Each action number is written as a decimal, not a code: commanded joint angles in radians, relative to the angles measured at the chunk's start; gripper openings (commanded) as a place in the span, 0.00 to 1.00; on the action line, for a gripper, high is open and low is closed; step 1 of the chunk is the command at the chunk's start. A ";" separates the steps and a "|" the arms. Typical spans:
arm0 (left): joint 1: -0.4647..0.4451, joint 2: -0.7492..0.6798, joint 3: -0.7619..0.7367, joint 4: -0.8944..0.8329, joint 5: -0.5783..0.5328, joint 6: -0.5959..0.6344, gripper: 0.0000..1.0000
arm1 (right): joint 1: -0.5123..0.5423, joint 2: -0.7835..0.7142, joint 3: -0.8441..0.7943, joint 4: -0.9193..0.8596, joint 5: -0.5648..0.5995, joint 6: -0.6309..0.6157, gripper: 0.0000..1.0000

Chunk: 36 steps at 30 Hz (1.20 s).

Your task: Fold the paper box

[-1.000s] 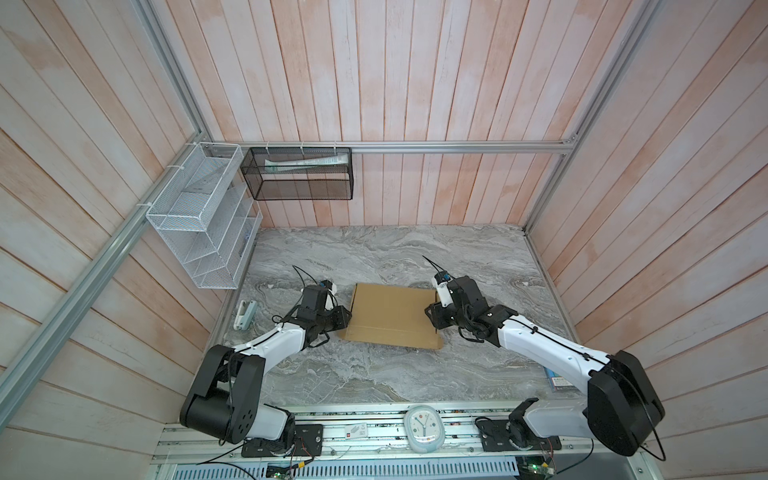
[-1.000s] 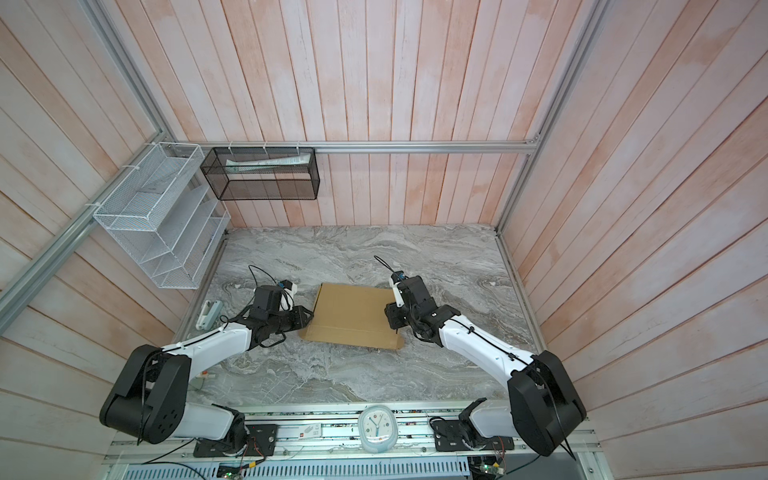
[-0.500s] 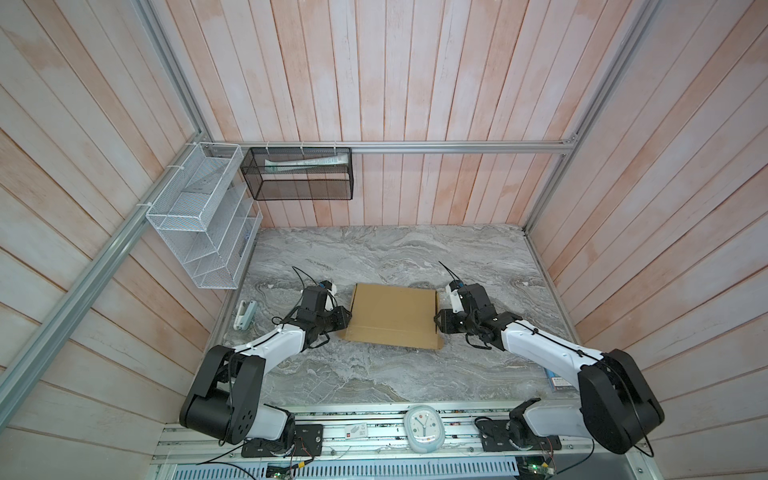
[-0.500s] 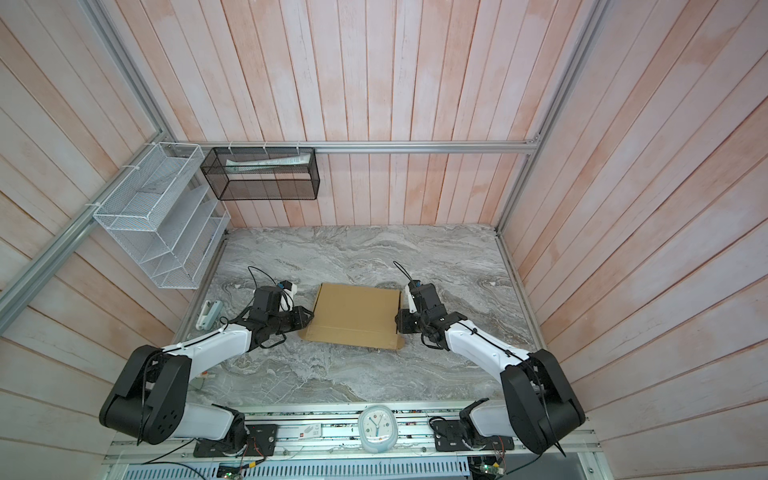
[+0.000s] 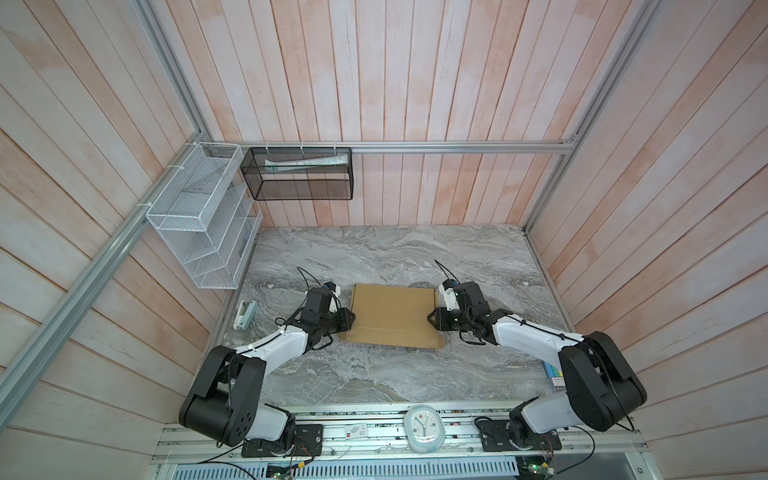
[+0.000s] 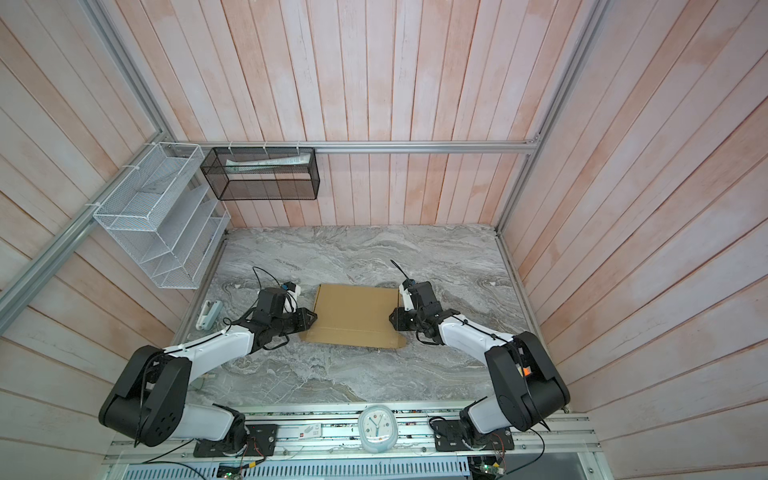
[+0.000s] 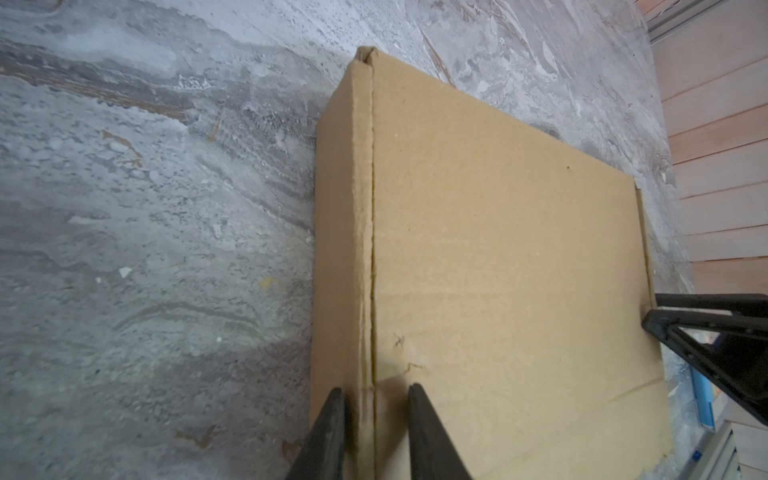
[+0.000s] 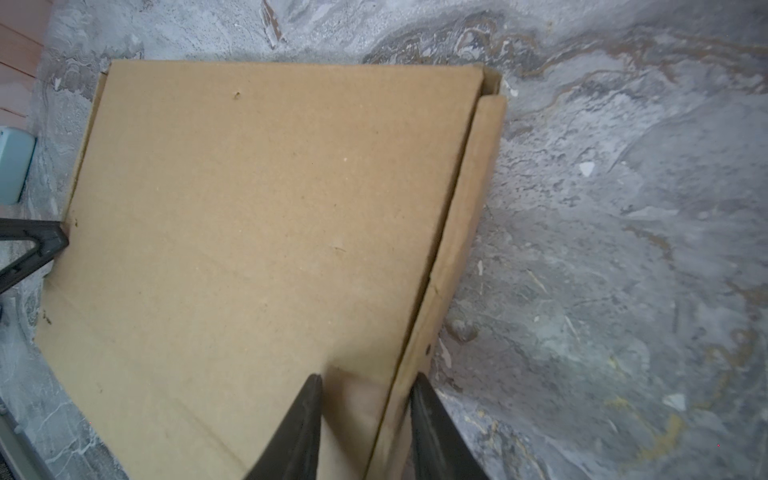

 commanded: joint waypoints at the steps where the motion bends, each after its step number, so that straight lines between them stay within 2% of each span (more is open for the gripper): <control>1: -0.027 0.012 -0.013 0.008 0.020 -0.014 0.28 | 0.006 0.024 0.027 0.029 -0.044 0.002 0.33; 11: -0.025 -0.012 0.000 -0.019 -0.029 -0.017 0.28 | 0.003 0.051 0.036 0.021 -0.021 -0.012 0.20; 17: 0.028 -0.036 0.046 -0.071 -0.037 0.008 0.37 | 0.000 0.056 0.033 0.018 -0.013 -0.017 0.18; 25: 0.066 -0.040 0.119 -0.143 -0.041 0.059 0.37 | -0.007 0.049 0.020 0.033 -0.019 -0.018 0.17; 36: 0.080 0.004 0.156 -0.192 -0.041 0.106 0.28 | -0.016 0.051 0.023 0.036 -0.027 -0.026 0.16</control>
